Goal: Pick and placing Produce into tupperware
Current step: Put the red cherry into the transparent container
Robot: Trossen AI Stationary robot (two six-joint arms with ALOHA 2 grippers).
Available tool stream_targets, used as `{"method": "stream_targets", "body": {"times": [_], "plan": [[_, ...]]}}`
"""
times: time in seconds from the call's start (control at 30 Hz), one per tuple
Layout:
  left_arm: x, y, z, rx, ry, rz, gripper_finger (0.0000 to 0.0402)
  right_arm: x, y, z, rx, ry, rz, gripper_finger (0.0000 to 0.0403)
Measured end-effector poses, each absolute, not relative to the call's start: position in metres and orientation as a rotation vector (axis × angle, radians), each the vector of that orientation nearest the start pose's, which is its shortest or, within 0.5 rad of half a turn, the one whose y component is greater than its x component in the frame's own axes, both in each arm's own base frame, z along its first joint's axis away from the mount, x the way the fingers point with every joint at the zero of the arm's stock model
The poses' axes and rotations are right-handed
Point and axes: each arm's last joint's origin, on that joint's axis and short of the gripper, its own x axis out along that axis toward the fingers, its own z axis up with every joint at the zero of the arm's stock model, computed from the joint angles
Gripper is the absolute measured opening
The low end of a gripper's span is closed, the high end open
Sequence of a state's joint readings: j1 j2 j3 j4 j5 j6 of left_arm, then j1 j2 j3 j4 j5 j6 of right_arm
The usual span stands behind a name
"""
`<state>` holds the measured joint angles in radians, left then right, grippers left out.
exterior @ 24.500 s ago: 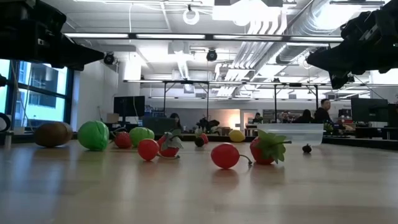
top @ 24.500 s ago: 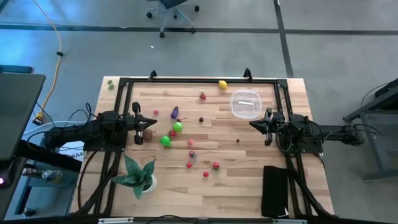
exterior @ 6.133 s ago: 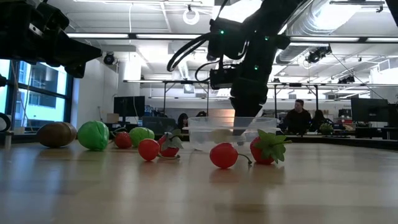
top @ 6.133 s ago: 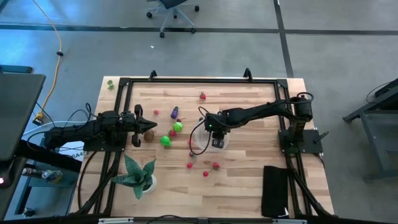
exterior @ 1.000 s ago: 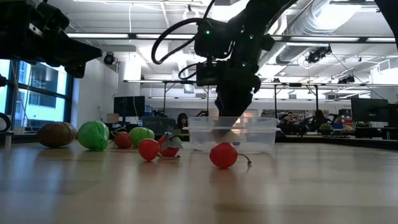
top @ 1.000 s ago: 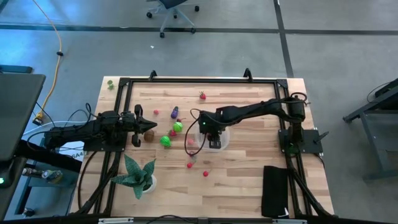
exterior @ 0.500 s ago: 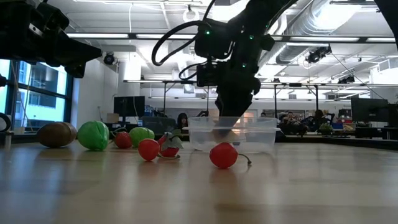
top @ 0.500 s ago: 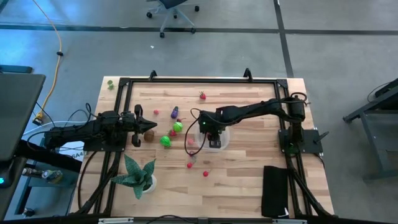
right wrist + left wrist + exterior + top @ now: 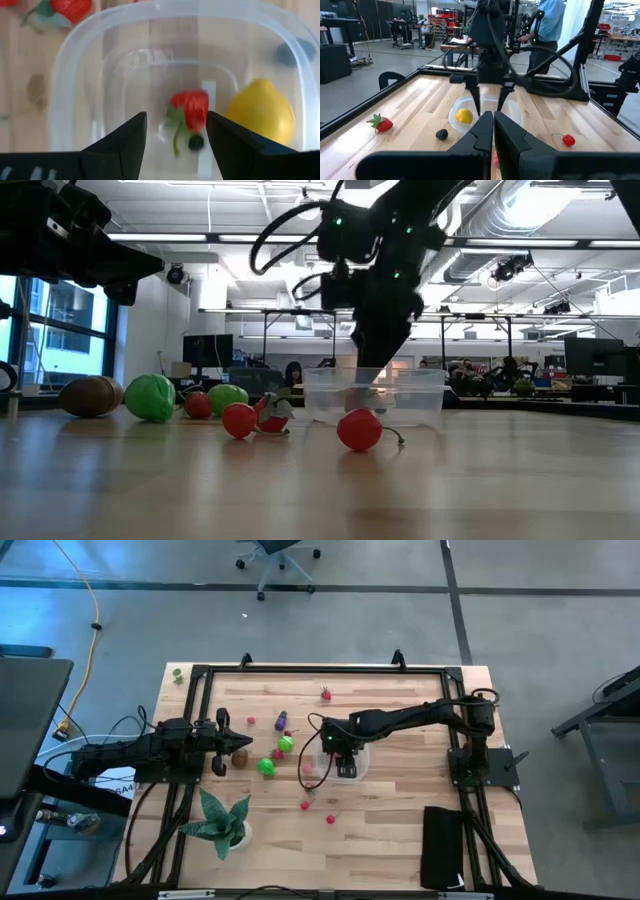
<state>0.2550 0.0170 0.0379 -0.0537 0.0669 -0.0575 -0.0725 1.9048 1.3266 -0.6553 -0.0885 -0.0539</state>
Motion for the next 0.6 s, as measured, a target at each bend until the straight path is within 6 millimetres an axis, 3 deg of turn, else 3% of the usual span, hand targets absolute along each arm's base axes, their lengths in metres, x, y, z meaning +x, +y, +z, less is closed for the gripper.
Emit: {"method": "stream_targets", "body": {"times": [0.37,0.6], "plan": [[0.094,0.022,0.170,-0.063,0.027,0.189,0.0005,0.333,0.009,0.254,0.051,1.158,-0.117,0.0197],[0.094,0.022,0.170,-0.063,0.027,0.189,0.0005,0.311,0.066,0.276,0.056,1.076,-0.192,0.0197]]}}
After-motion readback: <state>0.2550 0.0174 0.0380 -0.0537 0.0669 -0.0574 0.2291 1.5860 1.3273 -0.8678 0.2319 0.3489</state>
